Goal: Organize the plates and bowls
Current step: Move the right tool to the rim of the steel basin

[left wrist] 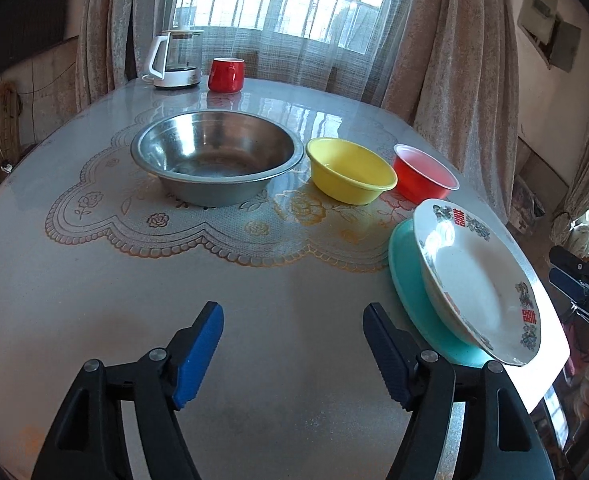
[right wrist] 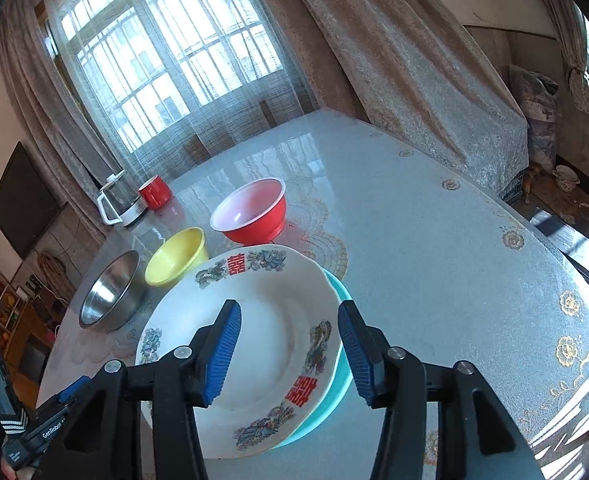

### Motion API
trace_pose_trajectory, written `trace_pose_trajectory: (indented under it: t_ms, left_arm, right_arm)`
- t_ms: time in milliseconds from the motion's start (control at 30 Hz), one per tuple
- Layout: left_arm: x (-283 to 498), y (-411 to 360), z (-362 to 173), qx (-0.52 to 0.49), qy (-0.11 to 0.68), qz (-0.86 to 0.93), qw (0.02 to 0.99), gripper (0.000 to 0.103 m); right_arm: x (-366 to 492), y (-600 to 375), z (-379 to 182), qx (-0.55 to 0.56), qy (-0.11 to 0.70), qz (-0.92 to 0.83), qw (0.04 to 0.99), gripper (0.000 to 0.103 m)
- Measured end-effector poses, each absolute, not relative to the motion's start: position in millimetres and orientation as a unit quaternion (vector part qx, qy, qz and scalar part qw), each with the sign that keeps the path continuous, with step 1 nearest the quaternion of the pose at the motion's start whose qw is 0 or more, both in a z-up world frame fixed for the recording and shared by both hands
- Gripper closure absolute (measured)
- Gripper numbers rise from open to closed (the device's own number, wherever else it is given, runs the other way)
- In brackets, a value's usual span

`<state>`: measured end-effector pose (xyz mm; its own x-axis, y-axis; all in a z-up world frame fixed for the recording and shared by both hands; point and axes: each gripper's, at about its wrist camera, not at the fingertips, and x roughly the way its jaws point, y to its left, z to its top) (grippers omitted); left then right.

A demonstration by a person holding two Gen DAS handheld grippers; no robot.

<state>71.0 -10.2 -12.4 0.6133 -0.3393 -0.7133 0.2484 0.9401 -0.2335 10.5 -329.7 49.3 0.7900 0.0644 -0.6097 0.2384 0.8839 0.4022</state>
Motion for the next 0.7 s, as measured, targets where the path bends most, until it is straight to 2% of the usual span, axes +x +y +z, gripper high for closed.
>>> trace_pose_trajectory:
  t_ms: [200,367,433,700]
  left_arm:
    - [72.4,33.5,-17.5,-0.094,0.418,-0.143,0.892,0.023]
    - [66.4,65.1,-12.7,-0.077,0.389,-0.083,0.914,0.021]
    - [66.3,75.6,-15.4,-0.069,0.392,-0.071,0.915,0.016]
    - [84.4,117.7,-30.3,-0.130,0.427,-0.050,0.894,0.019]
  right_arm:
    - [42.5,-263.8,61.7,0.218,0.343,0.087,0.910,0.038]
    - [74.5,-207.8,57.1,0.219,0.378,0.166,0.884,0.037]
    - [85.9,-186.2,54.7,0.212,0.392,0.182,0.876,0.037]
    - [114.1,-123.7,55.7,0.148,0.401,0.219,0.877,0.037]
